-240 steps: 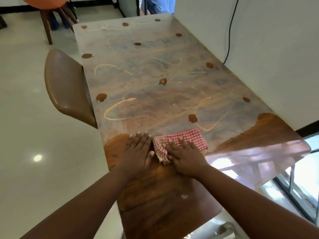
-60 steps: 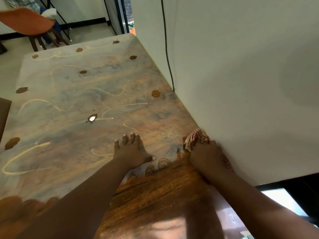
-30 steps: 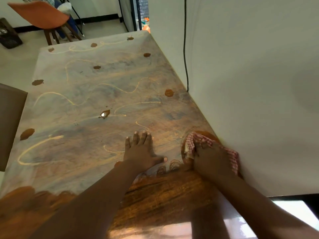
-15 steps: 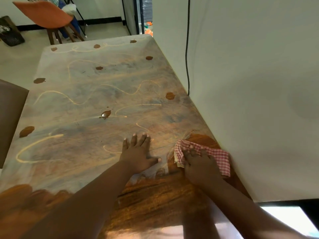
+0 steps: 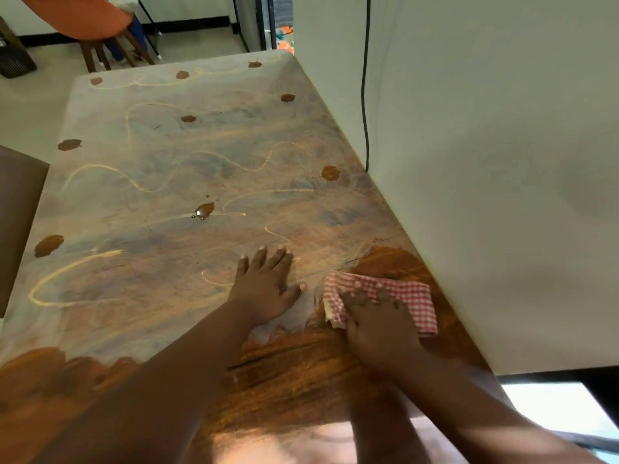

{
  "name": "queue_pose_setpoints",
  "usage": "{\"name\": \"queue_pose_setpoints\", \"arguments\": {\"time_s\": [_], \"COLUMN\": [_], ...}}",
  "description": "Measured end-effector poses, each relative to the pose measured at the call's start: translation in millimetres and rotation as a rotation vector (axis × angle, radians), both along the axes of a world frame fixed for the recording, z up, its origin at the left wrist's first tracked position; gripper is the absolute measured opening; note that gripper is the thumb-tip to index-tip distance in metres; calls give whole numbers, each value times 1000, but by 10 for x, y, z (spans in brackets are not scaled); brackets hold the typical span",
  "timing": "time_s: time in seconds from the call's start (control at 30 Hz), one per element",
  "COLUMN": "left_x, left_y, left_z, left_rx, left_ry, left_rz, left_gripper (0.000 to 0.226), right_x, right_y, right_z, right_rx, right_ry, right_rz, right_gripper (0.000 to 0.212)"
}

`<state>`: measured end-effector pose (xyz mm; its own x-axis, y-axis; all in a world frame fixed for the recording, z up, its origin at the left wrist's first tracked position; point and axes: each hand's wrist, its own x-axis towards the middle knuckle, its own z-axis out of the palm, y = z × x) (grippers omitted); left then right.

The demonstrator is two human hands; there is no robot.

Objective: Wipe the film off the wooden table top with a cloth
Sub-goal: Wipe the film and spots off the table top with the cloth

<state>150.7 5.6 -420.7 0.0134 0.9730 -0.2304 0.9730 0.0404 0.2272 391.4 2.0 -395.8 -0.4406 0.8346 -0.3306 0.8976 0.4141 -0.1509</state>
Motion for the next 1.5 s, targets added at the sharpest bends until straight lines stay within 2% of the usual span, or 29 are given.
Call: {"name": "queue_pose_setpoints", "arguments": {"time_s": [0.1,0.23,0.37,0.5,0.6,0.7,0.83,0.93,1.1,1.2,1.33,1.5], "left_x": [-2,-18,-21,-31,-65,-100,-110,-101,-155,-213,-299,-532], "left_y": [21,22,19,36,65,77,77,94,158,112,15,-37], "left_z": [46,111,132,117,135,162,178,198,288,308,286,266], "left_rx": [9,-22,-33,-52,-83,-94,-107,-133,-183,-211,-180,-145], "left_ry": [-30,21,39,24,18,36,5,-18,-100,-15,-35,-123], "left_rz": [19,-16,-16,-19,-15,-48,-53,-37,0,-98,-103,-44], "left_gripper": [58,55,55,54,53,52,53,52,51,53,53,53], "right_x": [-319,-166,152,-373,-701,-512,-142,-418,-870,-706,-487,-1025], "right_y": [-264,-519,-254,-52,-347,-616,-386,-23,-319,-466,-285,-168], "right_z": [6,24,46,64,28,-4,-12,-26,-91,-111,-81,-60], "right_rx": [-15,-73,-27,-17,-41,-38,-16,5,-22,-37,-18,-41], "right_ry": [67,90,-8,-10,63,118,68,26,150,195,126,72], "right_rz": [124,254,159,74,205,338,222,114,319,413,362,229], "right_gripper": [53,55,53,54,58,57,55,55,56,59,58,56]}}
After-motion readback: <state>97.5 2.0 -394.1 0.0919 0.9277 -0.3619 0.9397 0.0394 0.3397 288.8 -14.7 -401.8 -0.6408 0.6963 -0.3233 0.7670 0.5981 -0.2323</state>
